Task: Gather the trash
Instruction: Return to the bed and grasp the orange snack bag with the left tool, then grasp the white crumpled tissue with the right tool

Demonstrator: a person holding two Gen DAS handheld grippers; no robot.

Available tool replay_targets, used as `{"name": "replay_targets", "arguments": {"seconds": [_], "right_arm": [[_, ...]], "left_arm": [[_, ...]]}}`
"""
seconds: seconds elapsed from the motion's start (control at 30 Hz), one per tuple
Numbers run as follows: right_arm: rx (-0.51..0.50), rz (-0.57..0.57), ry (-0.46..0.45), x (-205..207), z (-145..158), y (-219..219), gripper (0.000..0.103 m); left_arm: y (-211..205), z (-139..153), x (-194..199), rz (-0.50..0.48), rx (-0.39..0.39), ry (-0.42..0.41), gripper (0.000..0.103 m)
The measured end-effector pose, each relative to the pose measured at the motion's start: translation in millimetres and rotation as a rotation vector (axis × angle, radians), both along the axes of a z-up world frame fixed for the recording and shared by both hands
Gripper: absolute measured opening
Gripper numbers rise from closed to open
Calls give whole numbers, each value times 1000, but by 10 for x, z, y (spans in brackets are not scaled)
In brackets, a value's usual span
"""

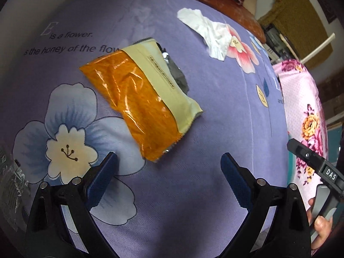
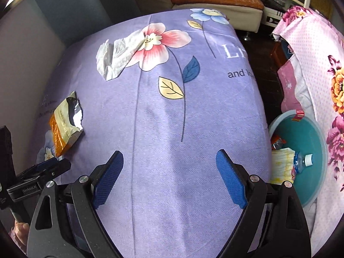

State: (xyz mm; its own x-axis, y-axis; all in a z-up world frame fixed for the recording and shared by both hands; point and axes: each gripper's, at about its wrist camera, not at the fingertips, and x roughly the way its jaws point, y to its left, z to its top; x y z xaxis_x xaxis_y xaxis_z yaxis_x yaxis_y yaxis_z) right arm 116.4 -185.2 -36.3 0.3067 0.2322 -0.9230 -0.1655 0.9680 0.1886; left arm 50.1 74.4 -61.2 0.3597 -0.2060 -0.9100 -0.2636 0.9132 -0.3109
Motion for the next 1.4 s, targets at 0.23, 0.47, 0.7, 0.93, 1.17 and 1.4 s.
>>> {"name": "replay_targets", "arguments": {"seconds": [0.23, 0.47, 0.7, 0.93, 1.17, 1.4], "right_arm": [[2, 25, 17, 192, -19, 247, 84], [-4, 22, 26, 471, -29, 368, 84], [-10, 72, 18, 798, -21, 689, 84], [0, 125, 10, 1185, -59, 1086, 84], [-26, 141, 27, 1628, -234, 1414, 84], [-77, 142, 34, 1969, -443, 1553, 84]], "left_arm": [[160, -48, 270, 73, 20, -8, 96], [118, -62, 462, 46, 127, -33, 98], [252, -44, 589, -6, 259, -69, 68], [631, -4, 973, 9, 216, -69, 62], [786, 22, 1270, 26, 208, -91, 62], [910, -23, 1452, 34, 226, -90, 64]]}}
